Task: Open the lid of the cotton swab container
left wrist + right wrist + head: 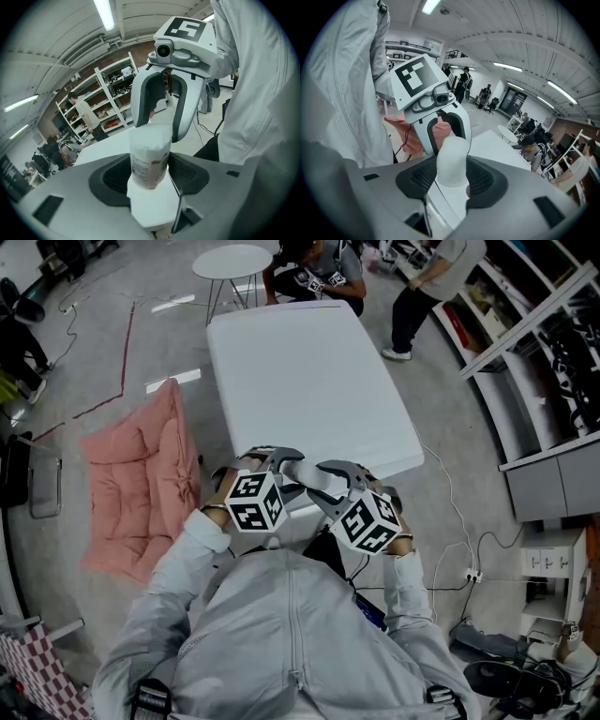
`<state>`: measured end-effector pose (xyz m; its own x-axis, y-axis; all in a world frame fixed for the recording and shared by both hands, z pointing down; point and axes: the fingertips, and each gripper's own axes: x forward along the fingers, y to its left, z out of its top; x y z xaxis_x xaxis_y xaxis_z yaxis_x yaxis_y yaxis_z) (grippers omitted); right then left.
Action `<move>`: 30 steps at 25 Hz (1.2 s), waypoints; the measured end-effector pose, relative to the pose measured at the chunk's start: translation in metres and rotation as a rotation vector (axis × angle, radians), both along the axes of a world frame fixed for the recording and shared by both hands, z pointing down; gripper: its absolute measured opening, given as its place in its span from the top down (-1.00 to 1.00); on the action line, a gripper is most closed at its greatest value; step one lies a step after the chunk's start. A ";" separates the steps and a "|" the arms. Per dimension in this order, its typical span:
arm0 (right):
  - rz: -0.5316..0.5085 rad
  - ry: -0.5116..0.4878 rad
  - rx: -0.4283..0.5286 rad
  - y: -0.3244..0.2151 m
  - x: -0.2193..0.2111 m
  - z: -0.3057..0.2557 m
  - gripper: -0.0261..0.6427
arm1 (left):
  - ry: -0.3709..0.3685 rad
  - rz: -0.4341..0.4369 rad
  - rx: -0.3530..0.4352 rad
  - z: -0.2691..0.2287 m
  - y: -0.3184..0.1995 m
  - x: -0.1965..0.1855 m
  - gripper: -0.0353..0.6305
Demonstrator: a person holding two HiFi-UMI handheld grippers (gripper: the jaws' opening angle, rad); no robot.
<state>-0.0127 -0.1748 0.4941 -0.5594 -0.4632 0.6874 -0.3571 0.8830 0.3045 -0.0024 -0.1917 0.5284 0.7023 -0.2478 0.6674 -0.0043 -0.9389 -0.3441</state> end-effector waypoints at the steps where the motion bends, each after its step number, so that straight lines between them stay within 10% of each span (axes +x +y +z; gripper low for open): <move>1: -0.006 -0.004 -0.010 0.001 -0.001 0.000 0.28 | -0.002 0.003 0.004 0.001 0.001 -0.001 0.12; 25: -0.032 -0.177 0.028 -0.001 0.038 -0.043 0.28 | 0.089 -0.018 -0.062 -0.010 0.008 0.016 0.12; 30: -0.008 -0.219 0.042 -0.003 0.035 -0.046 0.66 | 0.107 -0.026 -0.101 -0.005 0.017 0.008 0.12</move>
<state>0.0220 -0.1776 0.4480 -0.6972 -0.4839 0.5290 -0.4119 0.8743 0.2568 0.0058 -0.1752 0.5229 0.7650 -0.2020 0.6115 -0.0604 -0.9679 -0.2441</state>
